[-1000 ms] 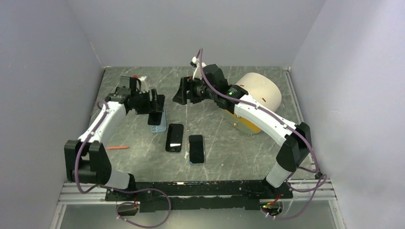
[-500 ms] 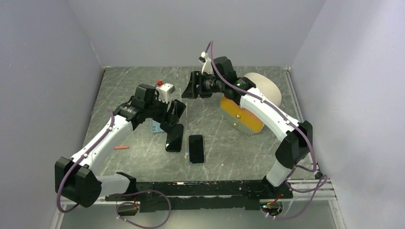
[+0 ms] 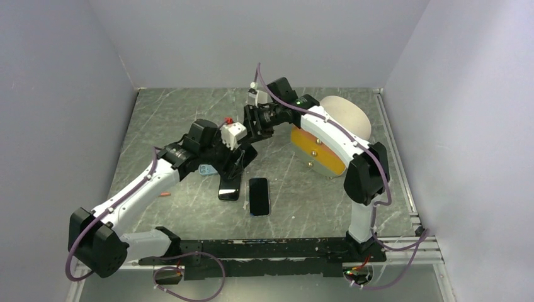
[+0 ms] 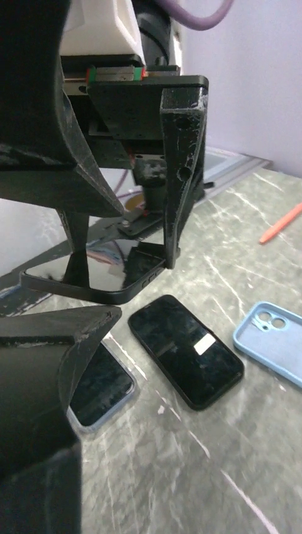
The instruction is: Put the phone into the phone case
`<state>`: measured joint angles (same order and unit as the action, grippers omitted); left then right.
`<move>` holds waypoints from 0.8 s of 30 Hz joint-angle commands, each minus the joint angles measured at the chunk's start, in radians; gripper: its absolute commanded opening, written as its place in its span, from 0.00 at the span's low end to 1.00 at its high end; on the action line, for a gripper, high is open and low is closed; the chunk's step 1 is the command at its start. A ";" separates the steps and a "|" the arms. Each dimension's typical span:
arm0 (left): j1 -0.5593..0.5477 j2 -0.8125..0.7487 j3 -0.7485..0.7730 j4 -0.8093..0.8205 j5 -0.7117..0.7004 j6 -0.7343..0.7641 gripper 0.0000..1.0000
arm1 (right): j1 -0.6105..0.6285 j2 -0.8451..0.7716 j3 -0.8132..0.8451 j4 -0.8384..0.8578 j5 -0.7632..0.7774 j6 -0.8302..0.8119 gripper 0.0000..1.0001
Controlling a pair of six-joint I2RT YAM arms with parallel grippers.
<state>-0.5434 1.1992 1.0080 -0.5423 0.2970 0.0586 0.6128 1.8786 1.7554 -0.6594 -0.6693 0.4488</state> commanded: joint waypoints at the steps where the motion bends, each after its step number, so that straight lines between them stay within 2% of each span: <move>1: -0.036 -0.032 0.019 0.058 0.020 0.076 0.30 | -0.002 0.045 0.096 -0.135 -0.146 -0.105 0.53; 3: -0.050 -0.026 0.025 0.046 0.014 0.095 0.30 | -0.002 0.045 0.100 -0.159 -0.160 -0.129 0.54; 6: -0.065 -0.031 0.017 0.052 0.000 0.108 0.30 | -0.002 0.031 0.067 -0.173 -0.207 -0.155 0.64; 9: -0.086 -0.049 -0.006 0.086 -0.003 0.112 0.30 | -0.002 0.033 0.041 -0.195 -0.240 -0.184 0.64; 14: -0.106 -0.069 -0.045 0.138 -0.013 0.128 0.28 | -0.001 0.034 0.006 -0.180 -0.298 -0.174 0.45; 18: -0.116 -0.084 -0.056 0.147 -0.029 0.145 0.27 | -0.004 0.028 -0.024 -0.169 -0.306 -0.170 0.37; 24: -0.122 -0.090 -0.068 0.147 -0.051 0.150 0.28 | -0.004 0.017 -0.056 -0.120 -0.326 -0.140 0.05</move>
<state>-0.6594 1.1366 0.9360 -0.4789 0.2619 0.1864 0.6079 1.9354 1.7168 -0.8280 -0.9180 0.2993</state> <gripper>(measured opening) 0.729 0.143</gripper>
